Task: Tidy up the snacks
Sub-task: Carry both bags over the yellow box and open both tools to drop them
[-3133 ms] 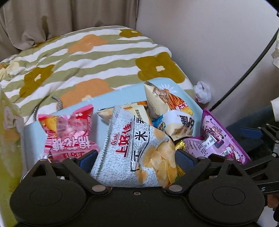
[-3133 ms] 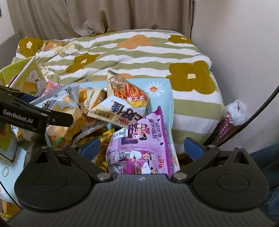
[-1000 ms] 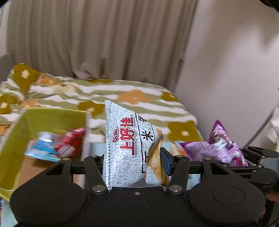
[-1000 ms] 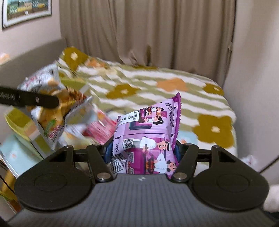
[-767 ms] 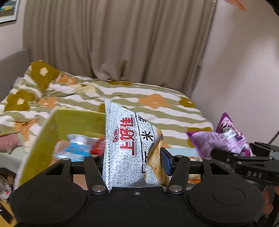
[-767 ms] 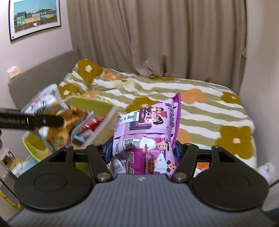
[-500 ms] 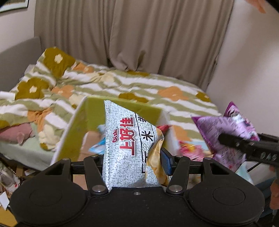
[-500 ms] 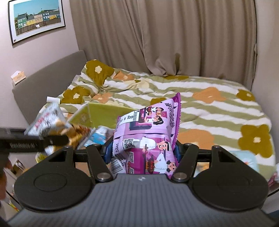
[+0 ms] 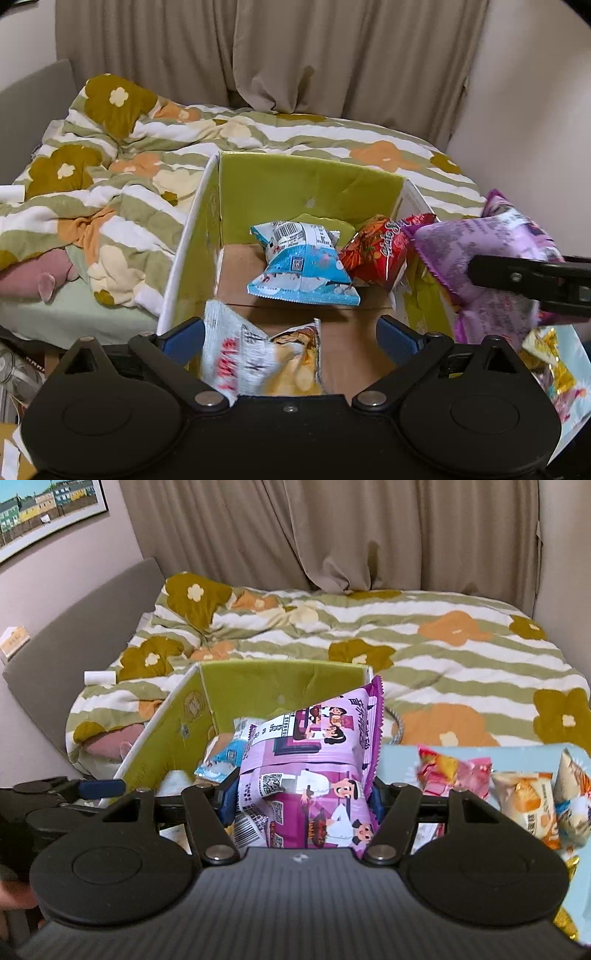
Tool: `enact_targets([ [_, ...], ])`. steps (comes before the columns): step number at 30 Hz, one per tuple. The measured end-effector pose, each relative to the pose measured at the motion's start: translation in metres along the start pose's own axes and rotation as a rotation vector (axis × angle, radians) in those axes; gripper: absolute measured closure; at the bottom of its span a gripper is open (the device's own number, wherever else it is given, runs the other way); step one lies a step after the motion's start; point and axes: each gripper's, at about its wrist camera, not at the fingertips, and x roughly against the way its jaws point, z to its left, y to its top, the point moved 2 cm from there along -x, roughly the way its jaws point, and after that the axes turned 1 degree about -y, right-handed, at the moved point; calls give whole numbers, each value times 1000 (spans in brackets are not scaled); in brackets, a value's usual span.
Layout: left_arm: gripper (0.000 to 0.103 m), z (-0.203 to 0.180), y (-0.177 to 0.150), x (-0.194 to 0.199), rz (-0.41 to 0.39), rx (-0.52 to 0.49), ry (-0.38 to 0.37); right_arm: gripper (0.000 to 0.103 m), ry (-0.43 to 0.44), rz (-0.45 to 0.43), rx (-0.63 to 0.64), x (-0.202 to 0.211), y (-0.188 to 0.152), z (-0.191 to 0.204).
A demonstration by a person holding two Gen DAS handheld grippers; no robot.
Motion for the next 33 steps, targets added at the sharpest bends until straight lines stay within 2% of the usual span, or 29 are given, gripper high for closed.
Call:
enact_targets([
  [6,2,8,-11,14,-7,34,7,23,18,18,10,-6,-3,13],
  [12,2,8,-15,33,-28,48,44,22,90,38,-1,-16,-4,20],
  [20,2,14,-18,37,-38,81,76,21,116,91,1,-42,-9,23],
  [21,2,15,-19,36,-36,85,80,18,115,94,2,-45,-10,24],
  [22,2,15,-20,36,-35,87,83,7,116,97,-2,-48,-12,23],
  [24,2,16,-22,35,-28,93,89,0,126,93,-17,-50,-15,21],
  [33,2,17,-29,33,-5,107,98,0,121,8,41,-35,-22,20],
])
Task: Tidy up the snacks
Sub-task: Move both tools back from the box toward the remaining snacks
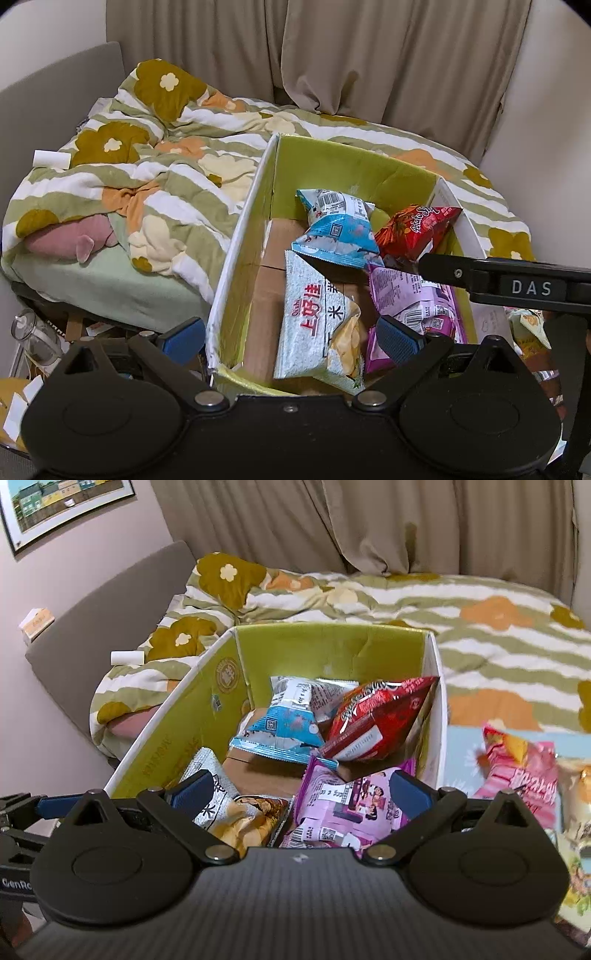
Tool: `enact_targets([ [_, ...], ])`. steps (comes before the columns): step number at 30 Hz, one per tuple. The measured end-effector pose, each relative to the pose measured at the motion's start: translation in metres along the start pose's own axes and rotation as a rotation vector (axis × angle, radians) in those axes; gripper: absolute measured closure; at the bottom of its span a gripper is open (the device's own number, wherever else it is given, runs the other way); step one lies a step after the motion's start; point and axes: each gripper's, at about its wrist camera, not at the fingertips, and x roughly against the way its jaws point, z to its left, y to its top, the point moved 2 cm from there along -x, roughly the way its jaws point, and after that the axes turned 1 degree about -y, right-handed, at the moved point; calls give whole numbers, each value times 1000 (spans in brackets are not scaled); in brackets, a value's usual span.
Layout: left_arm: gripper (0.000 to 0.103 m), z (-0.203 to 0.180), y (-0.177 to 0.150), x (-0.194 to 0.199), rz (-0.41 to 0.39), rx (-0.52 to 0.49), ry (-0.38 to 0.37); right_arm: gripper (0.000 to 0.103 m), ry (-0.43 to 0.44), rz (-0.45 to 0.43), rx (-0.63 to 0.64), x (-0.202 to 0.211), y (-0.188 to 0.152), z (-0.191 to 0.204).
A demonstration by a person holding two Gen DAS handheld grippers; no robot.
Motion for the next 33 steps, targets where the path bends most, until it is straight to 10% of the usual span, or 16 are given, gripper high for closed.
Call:
enact_targets([
  [20,2,-14,29,42,-122,-62,-33,0,-87,-93,29,84,18,1],
  [33,2,-101,20,71,-184,-173,-150,0,-173,-185,-64,165,-4,-62],
])
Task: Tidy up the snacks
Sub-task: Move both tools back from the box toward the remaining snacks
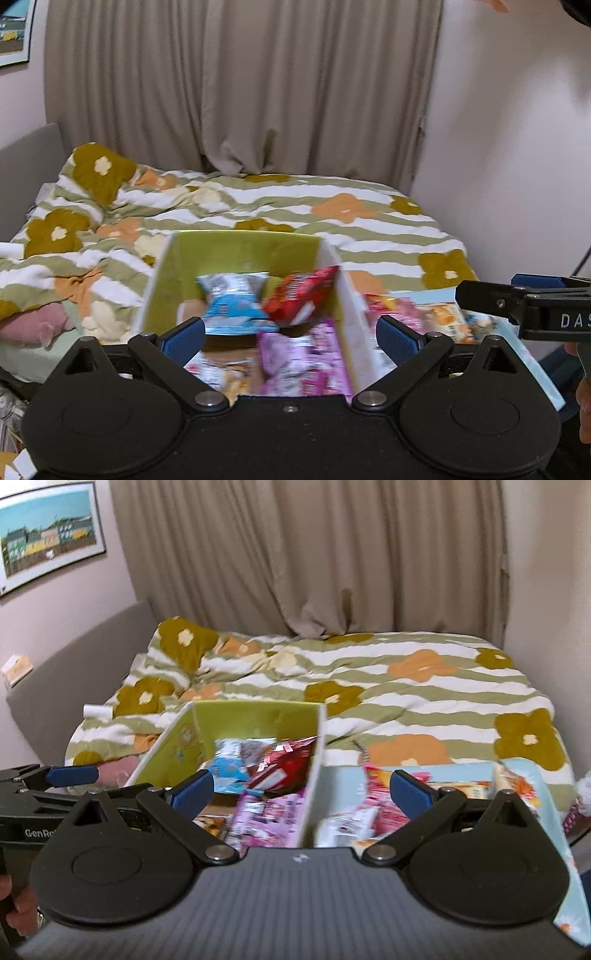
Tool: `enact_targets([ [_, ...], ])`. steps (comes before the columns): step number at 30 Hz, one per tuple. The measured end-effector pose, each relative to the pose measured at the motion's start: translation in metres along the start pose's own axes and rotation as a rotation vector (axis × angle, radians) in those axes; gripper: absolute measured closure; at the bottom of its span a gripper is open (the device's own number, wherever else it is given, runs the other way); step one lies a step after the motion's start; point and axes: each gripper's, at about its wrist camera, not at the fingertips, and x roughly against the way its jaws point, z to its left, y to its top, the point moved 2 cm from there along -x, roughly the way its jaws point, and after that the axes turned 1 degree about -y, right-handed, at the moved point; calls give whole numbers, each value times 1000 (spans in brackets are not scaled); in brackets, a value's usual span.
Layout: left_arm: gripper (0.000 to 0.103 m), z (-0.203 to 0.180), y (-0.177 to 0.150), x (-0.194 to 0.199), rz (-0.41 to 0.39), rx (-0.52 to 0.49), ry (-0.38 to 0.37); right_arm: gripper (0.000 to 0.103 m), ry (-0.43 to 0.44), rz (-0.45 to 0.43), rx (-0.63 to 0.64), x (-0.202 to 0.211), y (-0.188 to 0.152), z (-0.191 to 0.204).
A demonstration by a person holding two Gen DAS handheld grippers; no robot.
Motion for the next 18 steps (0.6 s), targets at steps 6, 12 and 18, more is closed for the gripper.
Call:
enact_targets([
  [6,2,-56,-12,0,15,34,-12,0,-36,-9,-6,25,-6,-61],
  [12,2,-115,-27,-13,71,52,-37,0,-60,13,-26,40,-18,-125],
  [18,2,-161,-48,-38,134,97,-39,0,-62,53,-42,40,-32,-182],
])
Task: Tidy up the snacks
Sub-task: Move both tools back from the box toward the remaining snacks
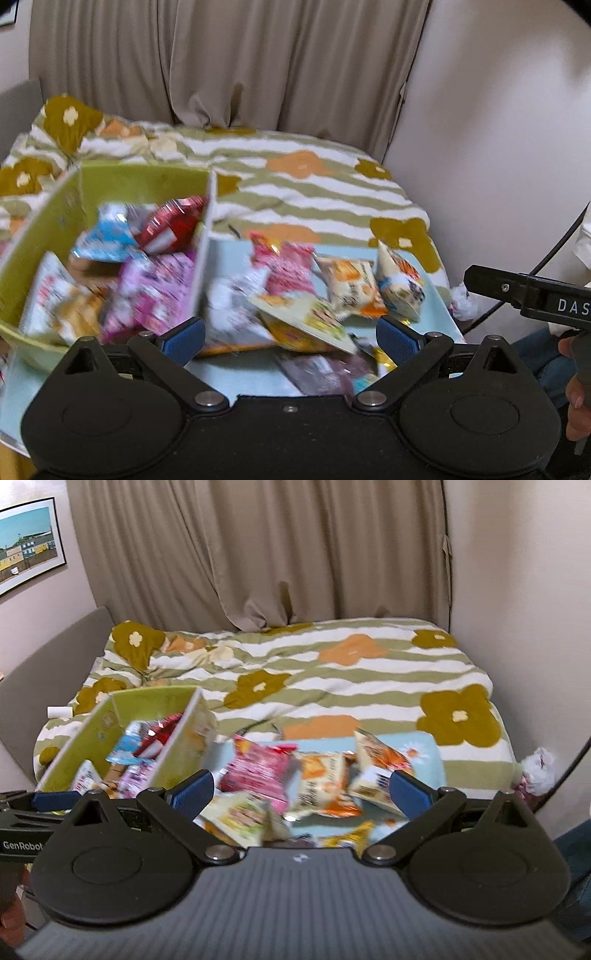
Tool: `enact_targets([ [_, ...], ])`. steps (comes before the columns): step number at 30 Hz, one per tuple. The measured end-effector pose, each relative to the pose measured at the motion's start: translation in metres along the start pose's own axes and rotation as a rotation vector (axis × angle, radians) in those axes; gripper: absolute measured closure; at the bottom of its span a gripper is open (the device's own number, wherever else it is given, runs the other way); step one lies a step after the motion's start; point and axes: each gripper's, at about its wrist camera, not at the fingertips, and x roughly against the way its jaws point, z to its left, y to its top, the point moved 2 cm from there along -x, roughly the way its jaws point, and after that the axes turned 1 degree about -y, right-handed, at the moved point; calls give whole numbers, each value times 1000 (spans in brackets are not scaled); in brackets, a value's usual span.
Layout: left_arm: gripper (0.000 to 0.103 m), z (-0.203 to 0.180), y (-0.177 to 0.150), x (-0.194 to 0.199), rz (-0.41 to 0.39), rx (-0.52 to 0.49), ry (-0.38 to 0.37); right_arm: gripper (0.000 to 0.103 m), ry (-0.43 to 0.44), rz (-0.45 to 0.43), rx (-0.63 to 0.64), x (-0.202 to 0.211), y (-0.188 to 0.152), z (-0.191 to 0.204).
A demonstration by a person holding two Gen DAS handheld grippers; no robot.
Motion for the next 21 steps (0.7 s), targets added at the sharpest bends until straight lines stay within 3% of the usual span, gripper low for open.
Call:
enact_targets([
  [10,3,-43,-35,-75,110,70,66,0,53,119,-18,-52,-30,-60],
  [15,4,-50,-49,-106,145,84,117,0,96,174,-37,-81,-44,-69],
  [21,10,-50,-60,-133,170,116,124,0,103,224,-22,-111,-62,-71],
])
